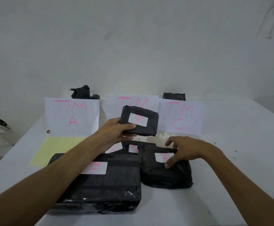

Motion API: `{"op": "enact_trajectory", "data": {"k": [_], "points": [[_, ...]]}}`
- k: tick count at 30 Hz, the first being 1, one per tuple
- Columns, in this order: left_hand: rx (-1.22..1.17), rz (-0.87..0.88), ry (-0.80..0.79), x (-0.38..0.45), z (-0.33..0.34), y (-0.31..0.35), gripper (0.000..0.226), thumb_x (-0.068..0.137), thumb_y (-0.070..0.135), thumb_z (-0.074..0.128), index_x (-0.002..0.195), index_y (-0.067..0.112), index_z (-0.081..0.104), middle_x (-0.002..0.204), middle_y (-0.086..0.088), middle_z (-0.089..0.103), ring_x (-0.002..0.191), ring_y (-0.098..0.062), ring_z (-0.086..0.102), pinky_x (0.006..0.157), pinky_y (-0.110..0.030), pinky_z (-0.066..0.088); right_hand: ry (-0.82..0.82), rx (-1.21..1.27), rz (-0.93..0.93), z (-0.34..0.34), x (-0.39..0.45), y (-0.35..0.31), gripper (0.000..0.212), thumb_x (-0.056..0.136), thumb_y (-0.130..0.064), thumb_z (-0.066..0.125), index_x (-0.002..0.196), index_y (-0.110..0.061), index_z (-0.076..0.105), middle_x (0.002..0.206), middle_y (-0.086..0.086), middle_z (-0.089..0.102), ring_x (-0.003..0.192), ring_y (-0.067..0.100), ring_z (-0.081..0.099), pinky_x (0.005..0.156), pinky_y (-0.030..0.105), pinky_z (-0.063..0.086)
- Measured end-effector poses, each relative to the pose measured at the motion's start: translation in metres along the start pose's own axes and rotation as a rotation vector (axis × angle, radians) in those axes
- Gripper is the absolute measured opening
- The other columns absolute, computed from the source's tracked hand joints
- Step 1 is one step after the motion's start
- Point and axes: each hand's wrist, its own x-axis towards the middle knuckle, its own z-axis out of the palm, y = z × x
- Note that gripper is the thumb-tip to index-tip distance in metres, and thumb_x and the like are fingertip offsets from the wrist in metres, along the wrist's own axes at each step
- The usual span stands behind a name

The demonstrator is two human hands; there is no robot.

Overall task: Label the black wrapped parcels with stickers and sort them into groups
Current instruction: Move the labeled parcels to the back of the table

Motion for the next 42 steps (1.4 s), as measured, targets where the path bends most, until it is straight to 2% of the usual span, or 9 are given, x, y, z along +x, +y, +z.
{"op": "enact_trajectory", "data": {"k": [9, 12, 14, 17, 23, 28, 34, 38, 42], "points": [[-0.059, -0.006, 0.014, 0.000, 0.000, -0.001, 0.031, 0.089, 0.001, 0.072, 0.119, -0.003, 0.065, 0.111, -0.019, 0.075, 0.097, -0.031, 0.075, 0.082, -0.036, 0.062, -0.084, 0.012, 0.046, 0.000, -0.004, -0.002, 0.072, 0.061, -0.063, 0.088, 0.111, -0.026, 0.052, 0.112, -0.008, 0.062, 0.100, 0.012, 0.060, 0.088, 0.033, 0.056], [-0.073, -0.007, 0.026, 0.000, 0.001, -0.001, 0.031, 0.088, -0.001, 0.071, 0.118, -0.004, 0.063, 0.110, -0.021, 0.074, 0.102, -0.035, 0.074, 0.082, -0.038, 0.062, -0.088, 0.140, 0.042, -0.003, -0.008, 0.001, 0.073, 0.062, -0.055, 0.091, 0.116, -0.029, 0.050, 0.122, -0.006, 0.061, 0.106, 0.015, 0.060, 0.096, 0.039, 0.057], [-0.092, -0.002, 0.043, -0.001, 0.002, 0.000, 0.026, 0.089, -0.002, 0.070, 0.114, -0.003, 0.063, 0.107, -0.022, 0.074, 0.098, -0.035, 0.075, 0.080, -0.038, 0.063, -0.044, 0.260, 0.013, -0.006, -0.011, 0.006, 0.070, 0.061, -0.050, 0.093, 0.115, -0.030, 0.053, 0.123, -0.006, 0.062, 0.106, 0.016, 0.063, 0.091, 0.037, 0.058], [-0.132, -0.008, 0.086, 0.000, 0.002, 0.000, 0.022, 0.092, 0.003, 0.068, 0.113, 0.001, 0.062, 0.106, -0.022, 0.074, 0.090, -0.032, 0.076, 0.076, -0.037, 0.064, 0.029, 0.461, -0.059, -0.017, -0.018, 0.013, 0.060, 0.064, -0.041, 0.095, 0.112, -0.028, 0.063, 0.117, -0.004, 0.071, 0.103, 0.020, 0.070, 0.080, 0.034, 0.061], [-0.246, 0.024, 0.234, 0.008, -0.004, 0.001, 0.019, 0.095, 0.010, 0.066, 0.113, 0.009, 0.063, 0.108, -0.016, 0.069, 0.097, -0.027, 0.069, 0.080, -0.042, 0.062, 0.092, 0.611, -0.231, -0.042, -0.034, 0.004, 0.036, 0.073, -0.031, 0.091, 0.105, -0.028, 0.074, 0.108, -0.004, 0.076, 0.101, 0.019, 0.073, 0.090, 0.038, 0.061], [-0.223, -0.028, 0.153, 0.002, 0.003, 0.004, 0.014, 0.094, 0.015, 0.059, 0.105, 0.007, 0.062, 0.090, -0.012, 0.067, 0.083, -0.023, 0.064, 0.077, -0.040, 0.057, 0.211, 0.717, -0.319, -0.055, -0.024, -0.016, 0.039, 0.073, -0.032, 0.091, 0.109, -0.029, 0.076, 0.105, -0.004, 0.077, 0.098, 0.017, 0.074, 0.090, 0.037, 0.061], [-0.422, -0.009, 0.129, 0.001, -0.003, 0.012, 0.034, 0.095, 0.021, 0.057, 0.123, 0.004, 0.065, 0.118, -0.019, 0.069, 0.102, -0.028, 0.065, 0.072, -0.037, 0.058, 0.272, 0.756, -0.334, -0.065, -0.001, -0.030, 0.047, 0.069, -0.041, 0.092, 0.111, -0.031, 0.073, 0.105, 0.000, 0.078, 0.096, 0.022, 0.075, 0.086, 0.039, 0.062], [-0.415, 0.083, 0.132, 0.001, -0.007, 0.031, 0.036, 0.098, 0.030, 0.056, 0.127, 0.009, 0.064, 0.123, -0.015, 0.069, 0.107, -0.029, 0.065, 0.067, -0.037, 0.059, 0.328, 0.886, -0.331, -0.080, 0.006, -0.043, 0.051, 0.071, -0.034, 0.091, 0.115, -0.025, 0.067, 0.106, 0.002, 0.076, 0.088, 0.018, 0.076, 0.081, 0.038, 0.064], [-0.389, 0.153, 0.148, 0.011, -0.008, 0.077, 0.032, 0.097, 0.032, 0.062, 0.120, 0.010, 0.066, 0.114, -0.015, 0.070, 0.096, -0.027, 0.068, 0.065, -0.035, 0.061, 0.492, 0.933, -0.309, -0.112, 0.024, -0.056, 0.064, 0.063, -0.049, 0.092, 0.114, -0.023, 0.064, 0.106, 0.005, 0.075, 0.091, 0.022, 0.075, 0.082, 0.044, 0.064]]}}
